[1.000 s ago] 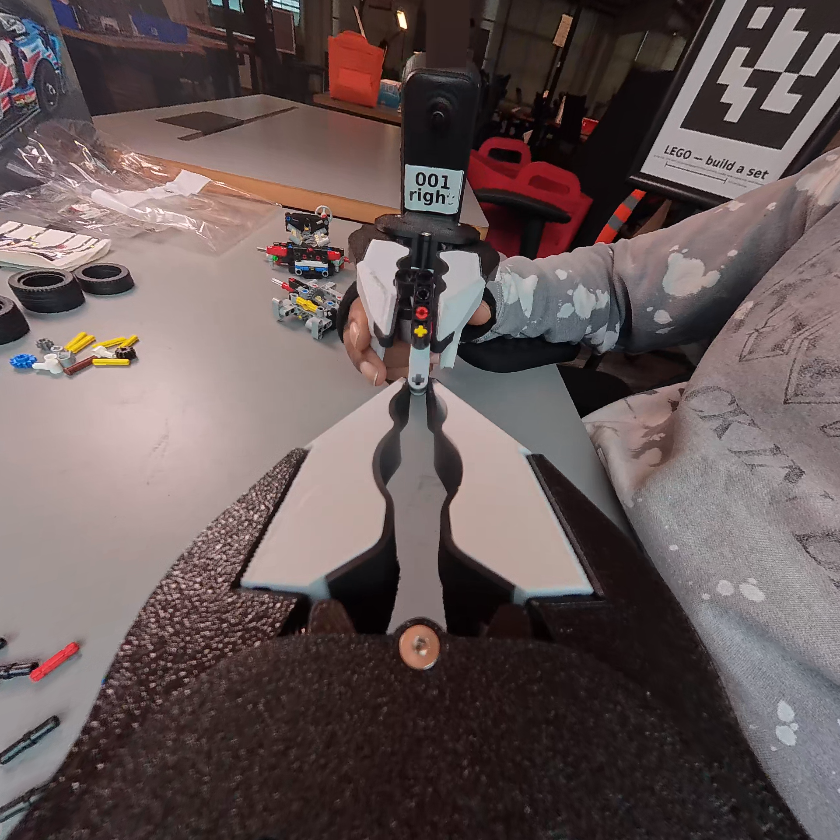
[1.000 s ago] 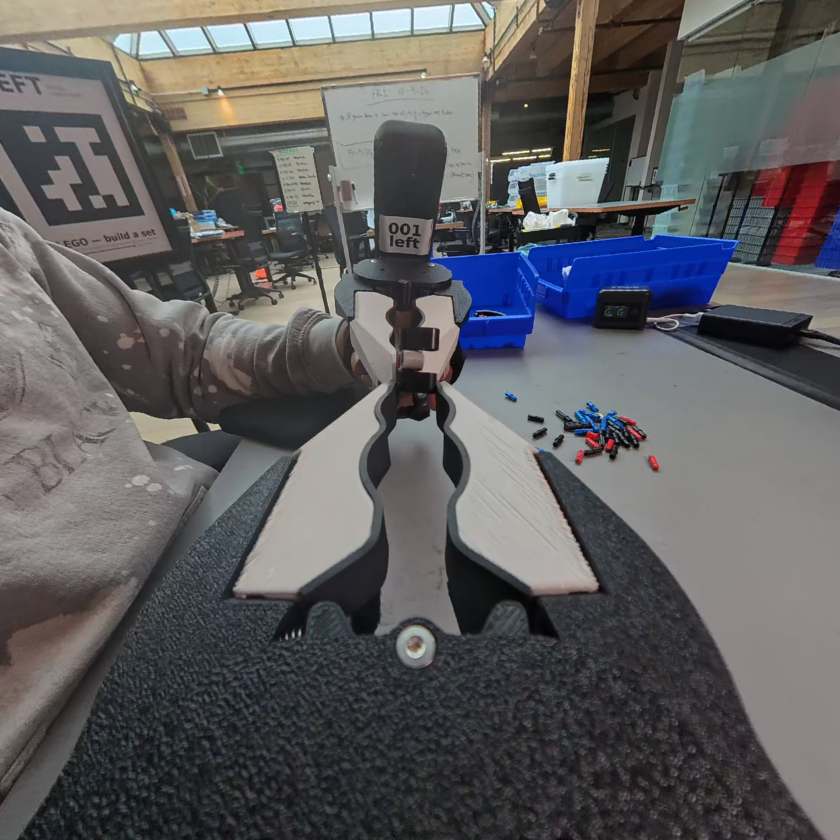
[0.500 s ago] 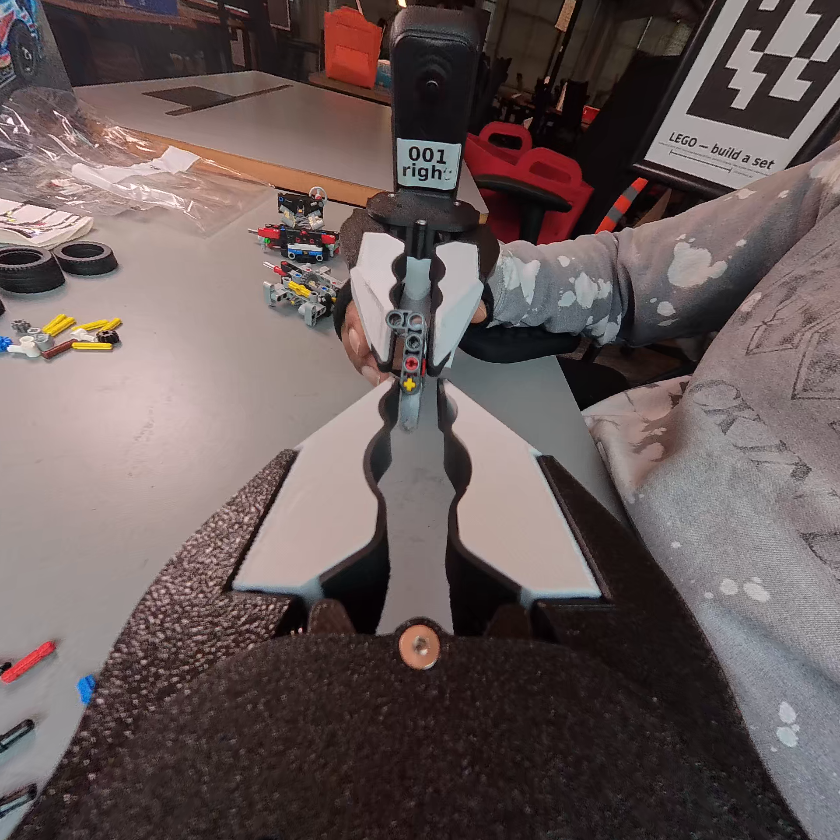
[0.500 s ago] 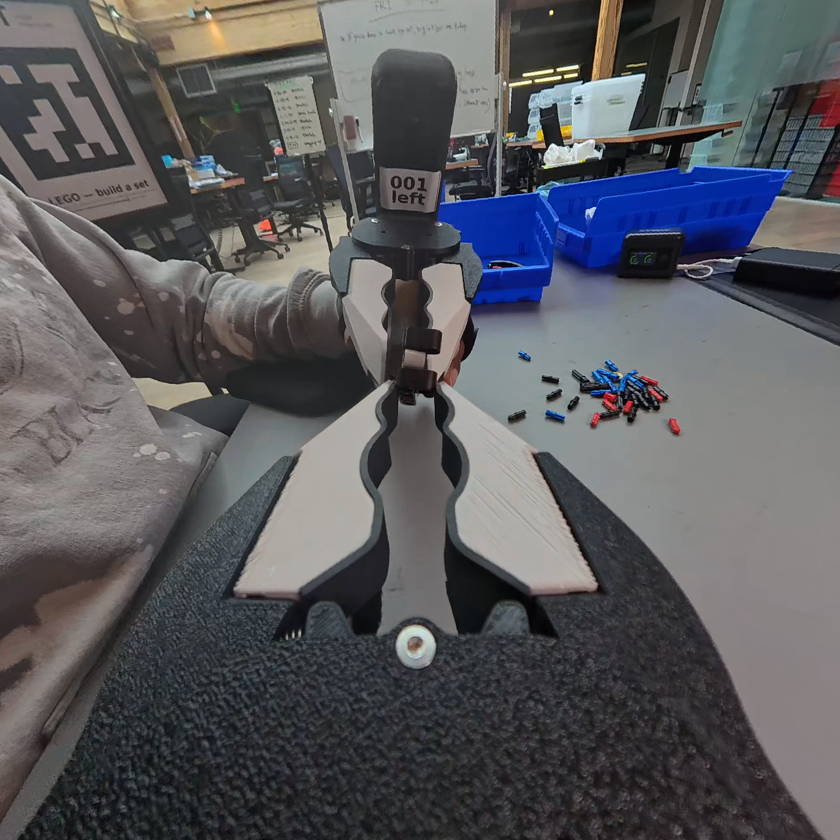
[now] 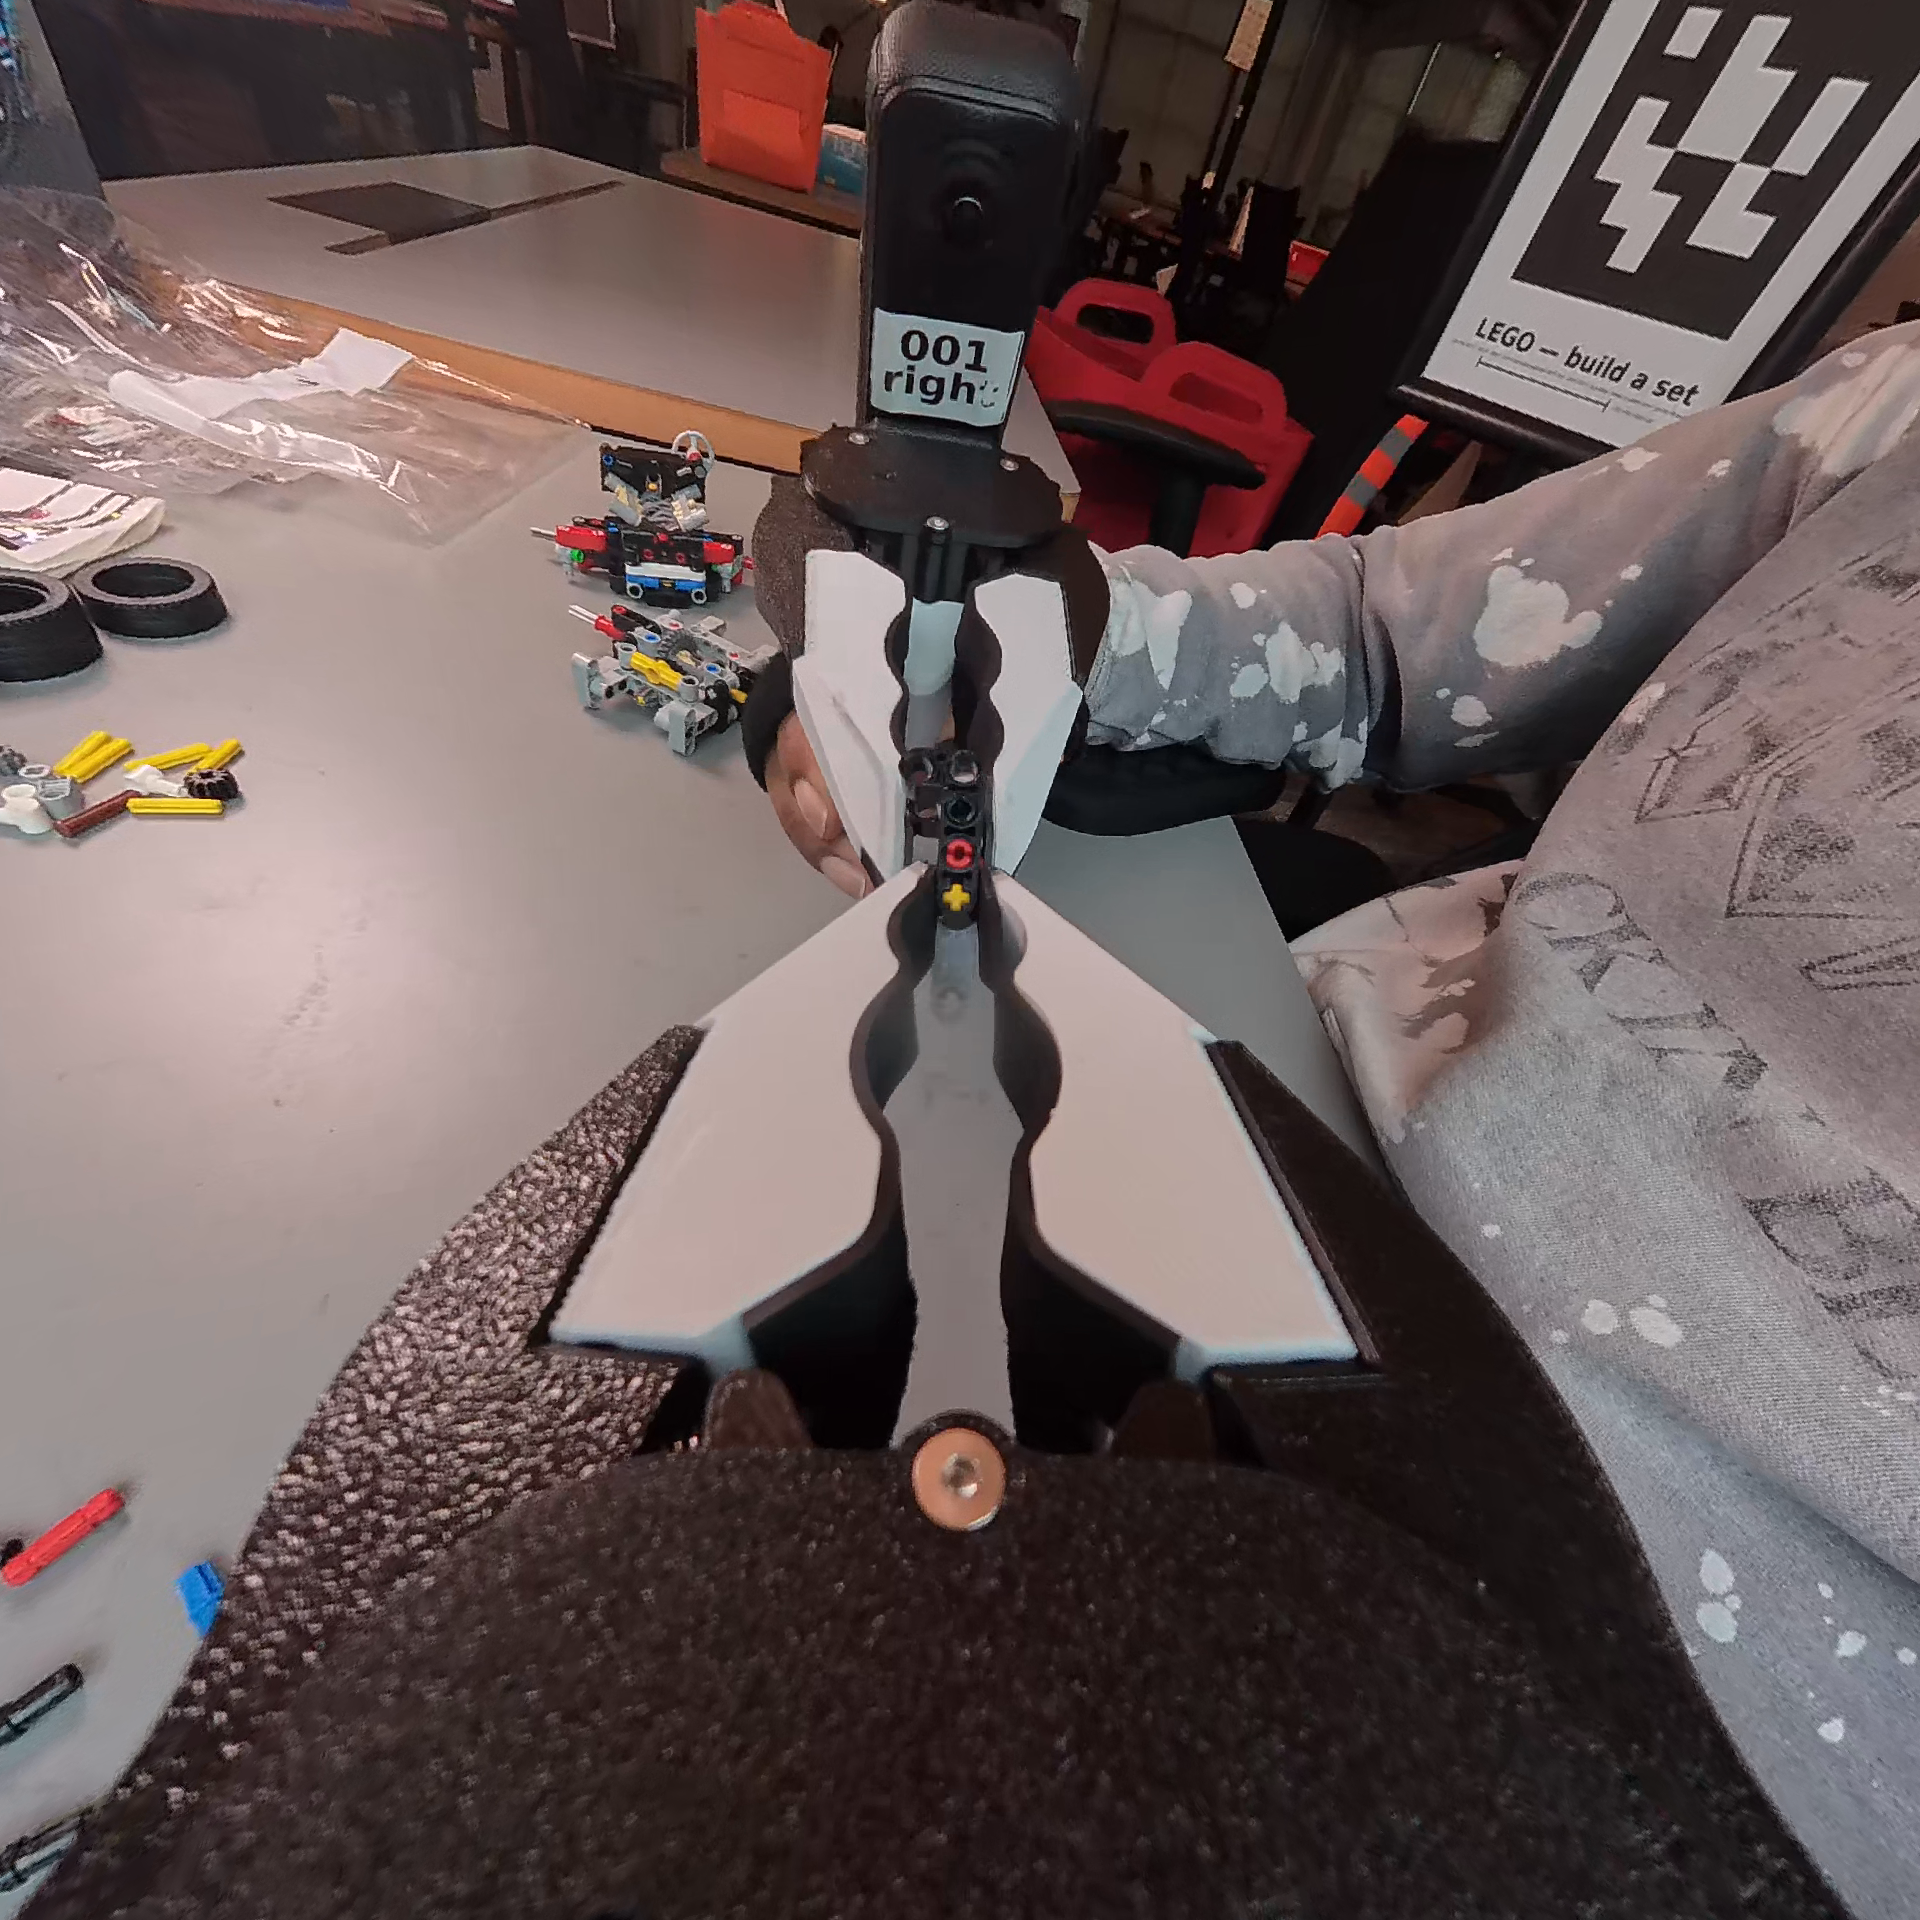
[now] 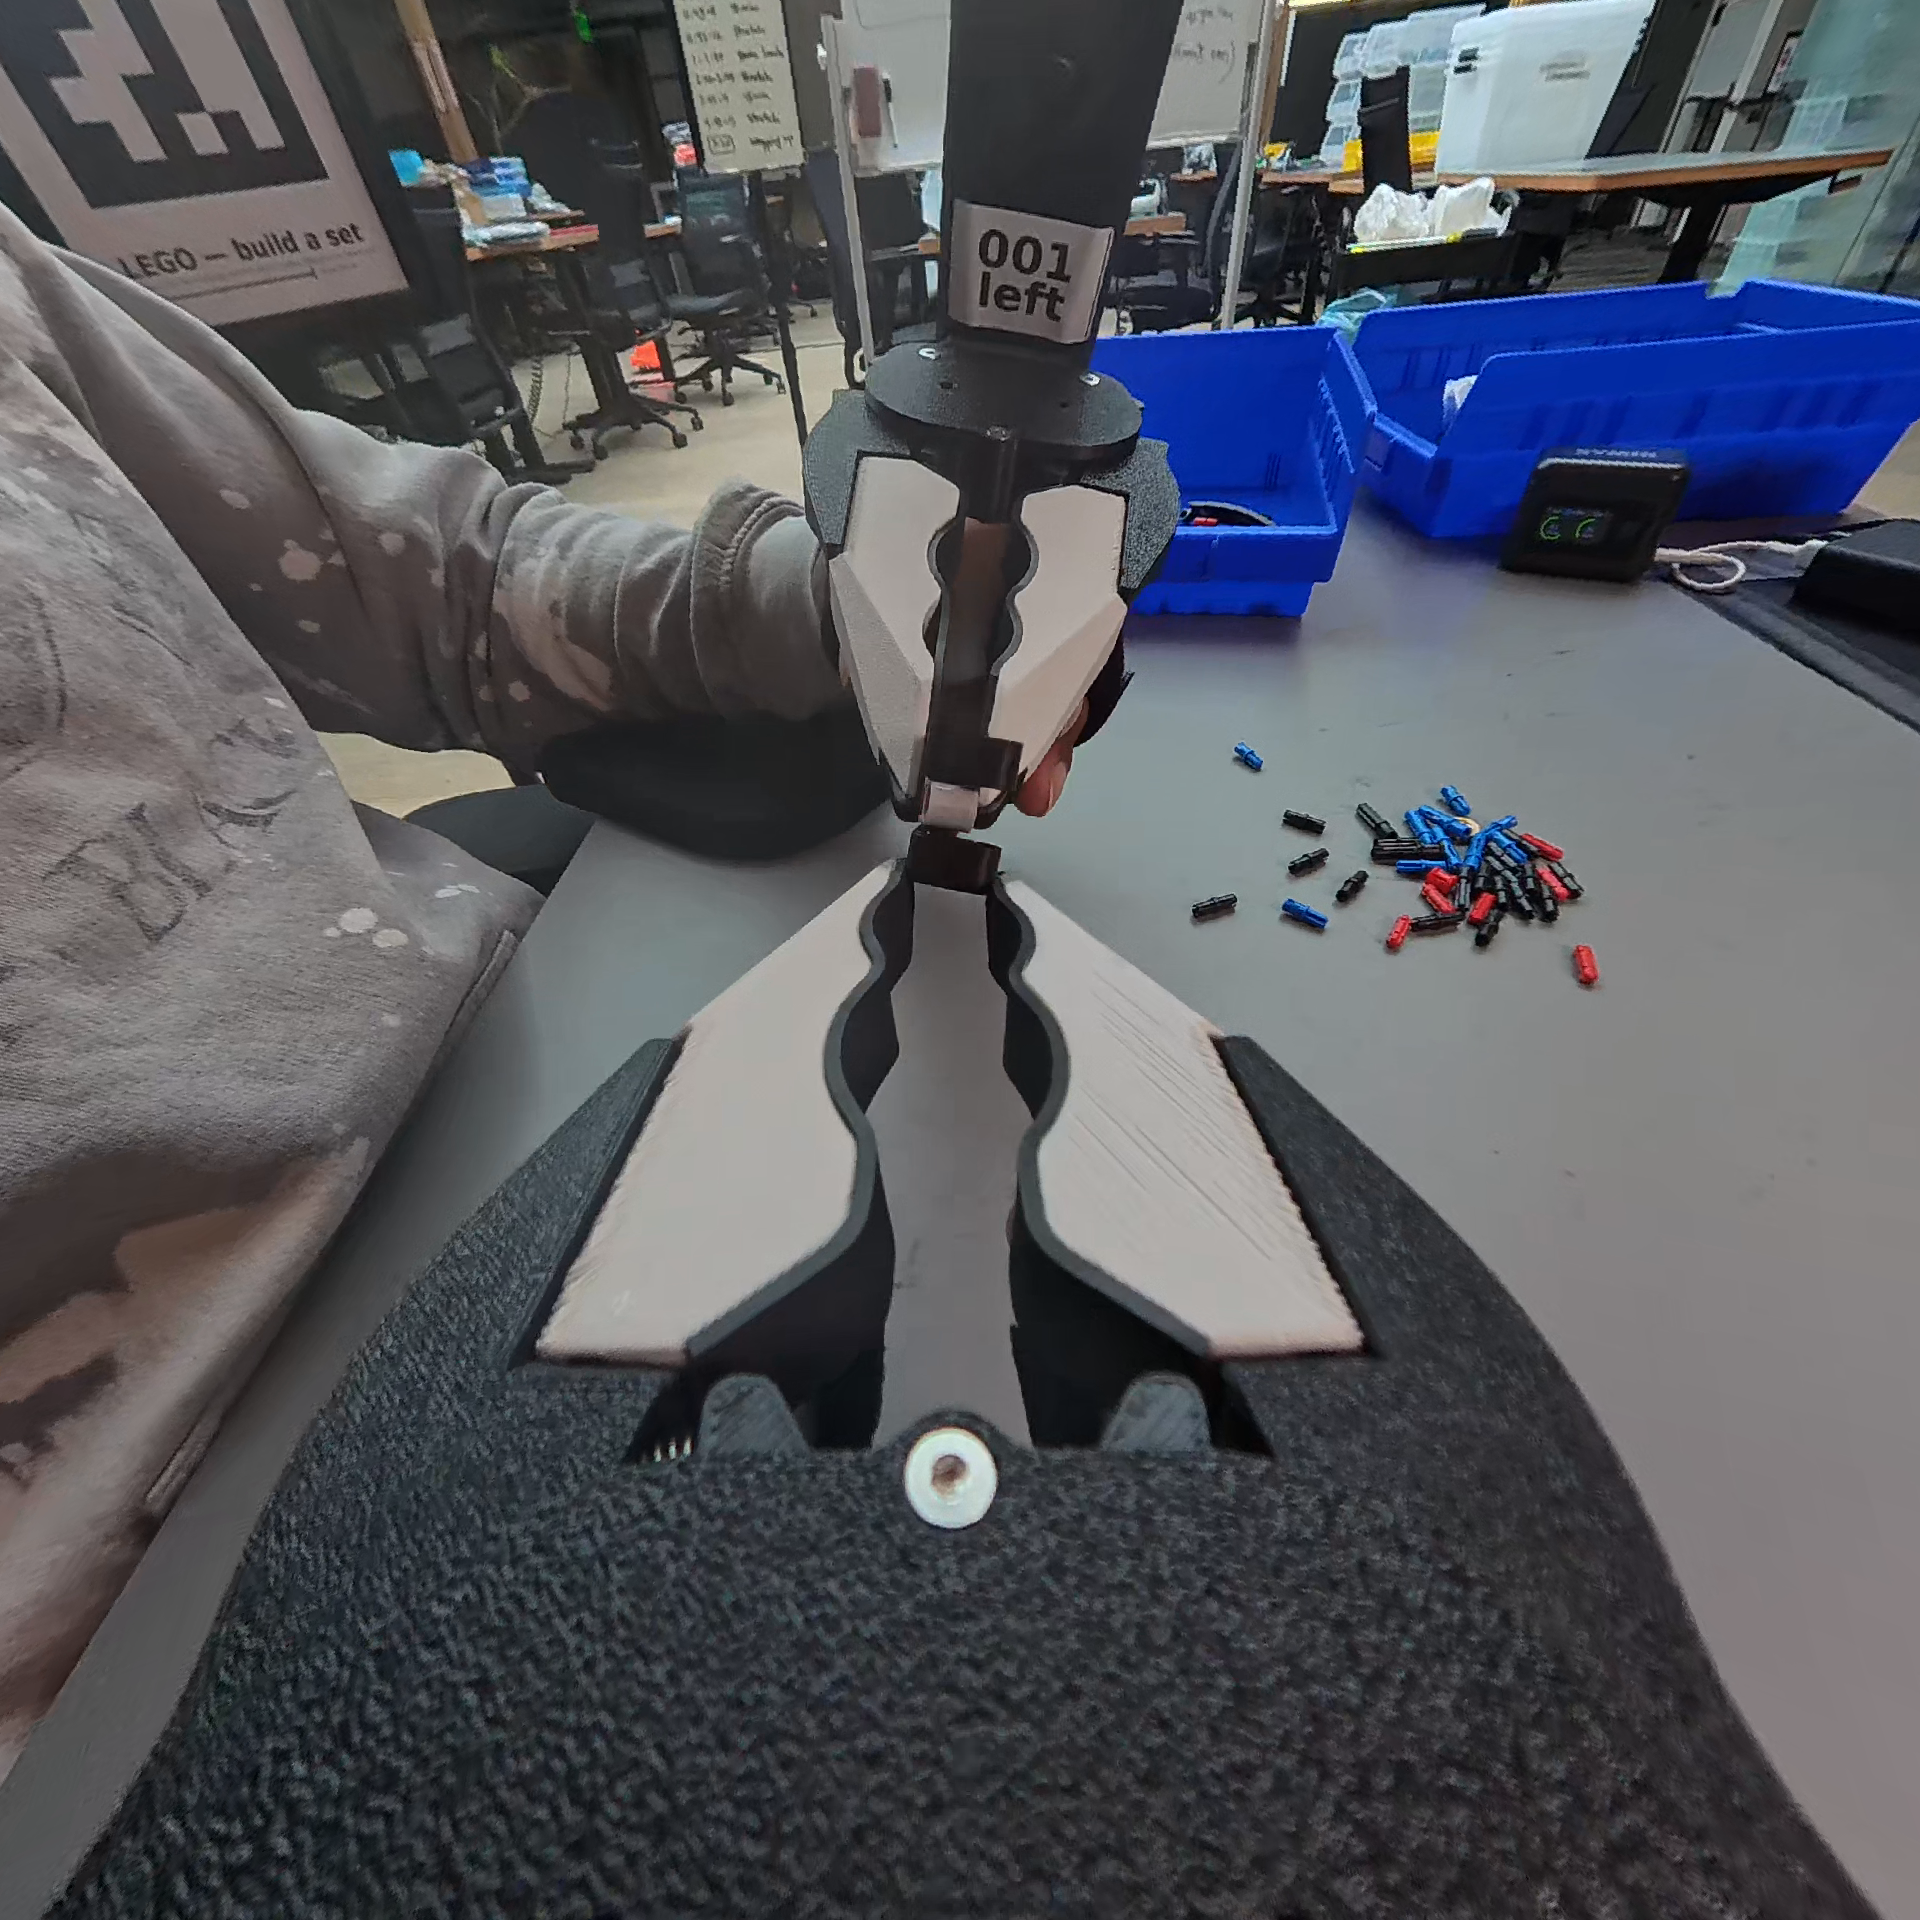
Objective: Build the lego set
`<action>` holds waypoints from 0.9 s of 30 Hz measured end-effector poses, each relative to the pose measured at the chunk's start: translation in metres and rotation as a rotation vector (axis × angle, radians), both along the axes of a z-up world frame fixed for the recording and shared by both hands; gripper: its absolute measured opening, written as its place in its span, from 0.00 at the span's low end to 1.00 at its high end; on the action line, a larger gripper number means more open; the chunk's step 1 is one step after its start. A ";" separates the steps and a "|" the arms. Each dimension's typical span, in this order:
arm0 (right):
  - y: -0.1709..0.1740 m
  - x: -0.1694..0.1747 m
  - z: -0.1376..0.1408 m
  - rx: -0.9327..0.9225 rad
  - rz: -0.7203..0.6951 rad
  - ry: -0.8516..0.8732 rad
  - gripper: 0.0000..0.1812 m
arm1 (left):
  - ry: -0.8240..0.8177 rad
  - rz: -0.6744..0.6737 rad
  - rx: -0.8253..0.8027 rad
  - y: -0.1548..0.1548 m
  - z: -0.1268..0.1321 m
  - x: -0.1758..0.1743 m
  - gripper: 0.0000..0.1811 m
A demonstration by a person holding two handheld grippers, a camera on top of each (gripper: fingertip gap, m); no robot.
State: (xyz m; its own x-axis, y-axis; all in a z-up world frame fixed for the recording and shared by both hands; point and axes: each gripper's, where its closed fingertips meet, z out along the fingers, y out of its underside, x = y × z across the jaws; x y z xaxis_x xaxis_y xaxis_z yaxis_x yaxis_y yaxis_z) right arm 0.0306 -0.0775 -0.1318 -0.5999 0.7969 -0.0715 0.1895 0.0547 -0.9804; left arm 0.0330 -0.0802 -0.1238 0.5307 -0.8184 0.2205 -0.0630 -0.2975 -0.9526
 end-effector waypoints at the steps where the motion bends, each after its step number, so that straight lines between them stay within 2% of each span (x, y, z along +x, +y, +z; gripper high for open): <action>1: 0.001 0.000 0.001 0.006 0.002 -0.002 0.07 | -0.005 0.001 0.003 0.000 0.002 0.000 0.03; 2: 0.001 0.001 0.002 0.005 0.006 -0.001 0.07 | -0.014 0.001 0.003 0.001 0.004 -0.001 0.03; 3: 0.005 0.001 0.002 0.014 -0.009 -0.007 0.00 | -0.038 -0.001 0.009 0.000 0.009 -0.002 0.04; 4: 0.013 0.005 -0.005 0.058 -0.018 -0.021 0.00 | -0.131 0.060 0.051 0.005 0.028 -0.019 0.04; 5: 0.027 0.011 -0.009 0.038 -0.047 -0.035 0.00 | -0.255 0.143 0.092 0.007 0.054 -0.050 0.03; 6: 0.037 0.016 -0.004 -0.018 -0.074 -0.018 0.00 | -0.307 0.209 0.146 0.004 0.071 -0.078 0.01; 7: 0.039 0.015 0.005 -0.039 -0.093 0.001 0.00 | -0.253 0.253 0.160 0.004 0.068 -0.090 0.03; 8: 0.038 0.008 0.014 -0.033 -0.121 0.035 0.00 | -0.213 0.257 0.151 0.004 0.059 -0.088 0.03; 10: 0.029 -0.012 0.021 -0.002 -0.151 0.078 0.01 | -0.246 0.218 0.108 0.009 0.049 -0.071 0.03; 11: 0.023 -0.020 0.024 -0.008 -0.159 0.087 0.10 | -0.251 0.191 0.096 0.011 0.048 -0.061 0.03; 12: 0.020 -0.027 0.029 -0.033 -0.172 0.103 0.14 | -0.238 0.172 0.101 0.013 0.047 -0.053 0.04; 14: 0.014 -0.032 0.040 -0.093 -0.184 0.139 0.16 | -0.251 0.142 0.104 0.015 0.047 -0.039 0.04; 18: 0.010 -0.026 0.049 -0.167 -0.170 0.173 0.06 | -0.277 0.114 0.092 0.015 0.044 -0.022 0.04; 22: 0.007 -0.021 0.053 -0.191 -0.162 0.187 0.05 | -0.343 0.094 0.080 0.013 0.048 -0.018 0.04; 27: 0.002 -0.014 0.058 -0.221 -0.120 0.203 0.03 | -0.334 0.070 0.093 0.008 0.052 -0.011 0.04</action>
